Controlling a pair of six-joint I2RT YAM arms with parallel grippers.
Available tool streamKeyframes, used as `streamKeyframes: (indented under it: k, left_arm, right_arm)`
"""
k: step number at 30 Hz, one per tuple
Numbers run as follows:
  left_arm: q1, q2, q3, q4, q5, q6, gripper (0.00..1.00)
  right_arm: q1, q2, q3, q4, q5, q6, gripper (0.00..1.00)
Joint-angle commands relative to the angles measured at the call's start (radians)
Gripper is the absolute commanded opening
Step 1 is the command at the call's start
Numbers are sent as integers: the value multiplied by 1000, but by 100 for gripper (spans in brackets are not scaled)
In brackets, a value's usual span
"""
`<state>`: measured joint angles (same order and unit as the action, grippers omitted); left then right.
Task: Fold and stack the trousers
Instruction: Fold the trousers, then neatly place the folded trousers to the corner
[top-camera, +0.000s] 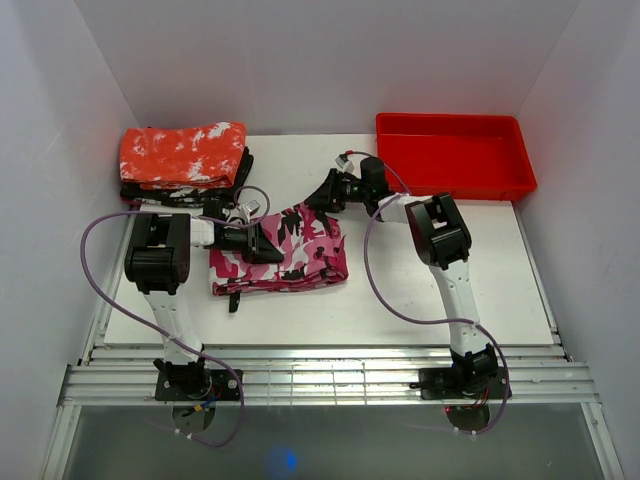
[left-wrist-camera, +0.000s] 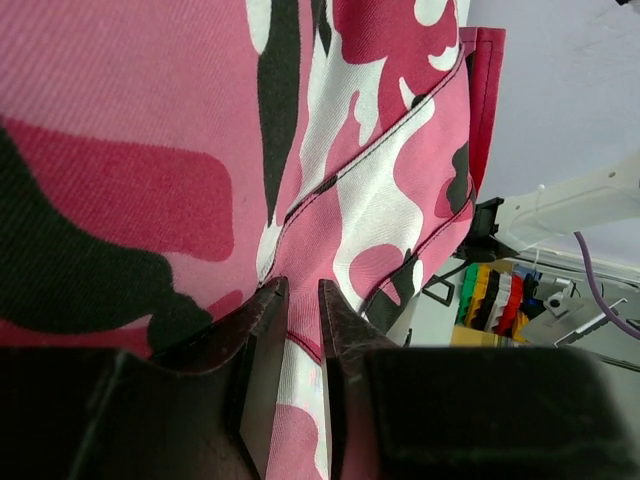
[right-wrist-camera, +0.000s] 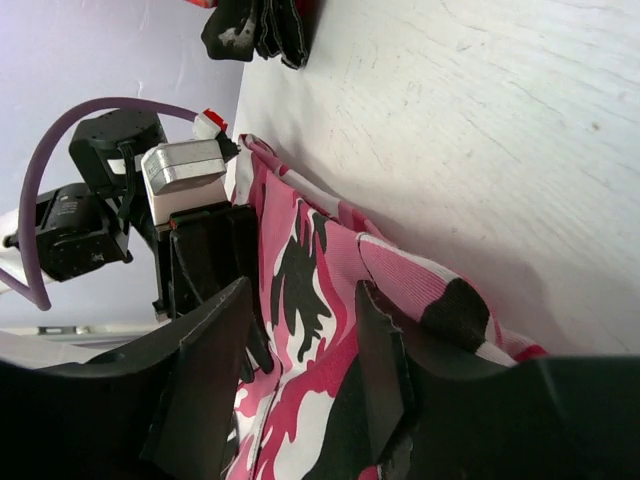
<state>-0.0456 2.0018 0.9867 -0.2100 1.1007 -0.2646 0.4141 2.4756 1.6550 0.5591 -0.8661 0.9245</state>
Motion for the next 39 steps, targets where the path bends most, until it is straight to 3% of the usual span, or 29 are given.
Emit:
streamKeyframes:
  k: [1,4,8,12,17,18,19,21,24,28,31,34,39]
  left_arm:
    - [13,71,-72,-97,-294,114,33]
    - [13,36,-77,-91,-272,128,34]
    - [15,-64,-69,-45,-168,113,41]
    - [16,-227,-27,-22,-114,122,56]
    - [41,-339,58,-192,-156,197,76]
    - [97,-369,56,-215,-148,212,81]
    - [125,-389,50,-244,-145,217,98]
    - [214,-457,27,-278,-157,235,98]
    - [339,-509,18,-325,-223,261,98]
    - [509,-540,18,-390,-176,280,98]
    - [582,-512,49,-501,-107,333,98]
    - [602,-508,38,-558,-145,352,98]
    - [644,-471,-2,-612,-177,295,98]
  right_arm:
    - [-52,71,-9,0,122,27,53]
    - [-55,66,28,-76,104,-64,55]
    - [-55,-50,34,-56,-49,-85,58]
    - [-54,-243,-30,-160,-175,-195,57]
    - [-15,-516,-288,-435,-139,-396,66]
    - [-6,-536,-314,-493,-125,-438,68]
    - [9,-556,-330,-561,-101,-554,69]
    - [29,-612,-363,-734,5,-666,71]
    - [77,-685,-345,-862,214,-901,73]
    - [274,-722,-264,-971,447,-1124,74]
    - [418,-698,-219,-940,582,-1245,74]
    - [544,-650,-193,-897,712,-1348,75]
    - [675,-564,-186,-771,825,-1400,87]
